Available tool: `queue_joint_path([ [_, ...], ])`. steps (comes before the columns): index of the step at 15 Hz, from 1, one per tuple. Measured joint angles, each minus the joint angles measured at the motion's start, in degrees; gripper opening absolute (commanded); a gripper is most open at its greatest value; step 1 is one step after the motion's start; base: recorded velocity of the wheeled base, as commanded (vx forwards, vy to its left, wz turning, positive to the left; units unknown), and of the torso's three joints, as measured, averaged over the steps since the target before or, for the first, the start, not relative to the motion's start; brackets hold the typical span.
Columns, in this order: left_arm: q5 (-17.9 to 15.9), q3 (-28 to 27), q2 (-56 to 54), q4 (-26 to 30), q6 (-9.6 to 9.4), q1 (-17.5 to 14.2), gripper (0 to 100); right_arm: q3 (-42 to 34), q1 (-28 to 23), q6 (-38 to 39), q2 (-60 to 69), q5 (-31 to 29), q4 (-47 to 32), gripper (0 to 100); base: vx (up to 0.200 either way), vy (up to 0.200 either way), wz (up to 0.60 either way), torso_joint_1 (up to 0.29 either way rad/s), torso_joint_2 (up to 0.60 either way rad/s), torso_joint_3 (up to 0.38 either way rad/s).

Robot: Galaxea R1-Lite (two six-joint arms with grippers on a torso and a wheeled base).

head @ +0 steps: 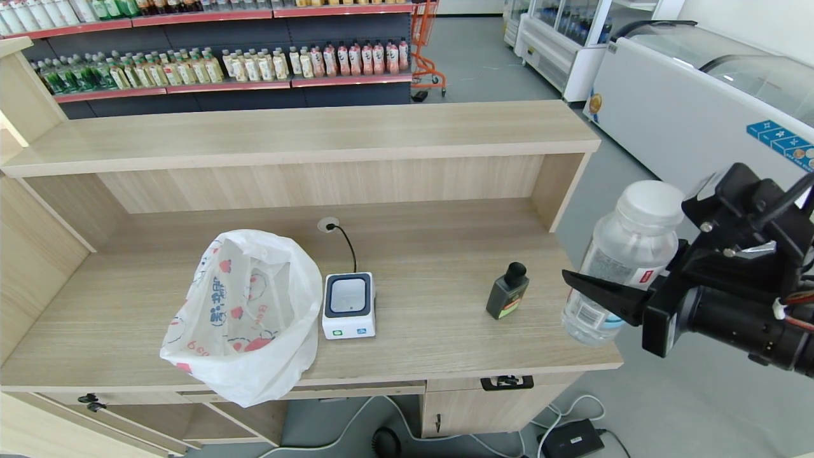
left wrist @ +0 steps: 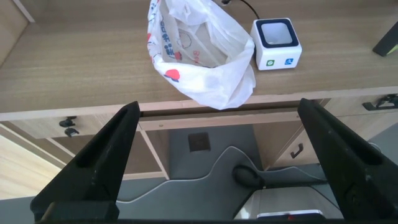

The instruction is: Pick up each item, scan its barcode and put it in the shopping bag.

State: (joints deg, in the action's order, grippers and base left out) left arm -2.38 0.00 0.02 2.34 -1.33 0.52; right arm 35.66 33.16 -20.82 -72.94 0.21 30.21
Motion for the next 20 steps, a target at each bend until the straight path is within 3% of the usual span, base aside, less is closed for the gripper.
queue_joint_path([
  [7,0.02,0.0,0.0,0.01,-0.01,0.0,100,-0.55,0.13,-0.26,1.66,0.09,0.04,0,0.0,0.0,0.0,0.0,0.0,0.0],
  [20,0.0,0.0,0.0,0.01,-0.11,0.0,100,-0.22,-1.66,0.2,3.34,0.33,0.33,0,0.0,0.2,0.0,0.001,0.0,0.003],
])
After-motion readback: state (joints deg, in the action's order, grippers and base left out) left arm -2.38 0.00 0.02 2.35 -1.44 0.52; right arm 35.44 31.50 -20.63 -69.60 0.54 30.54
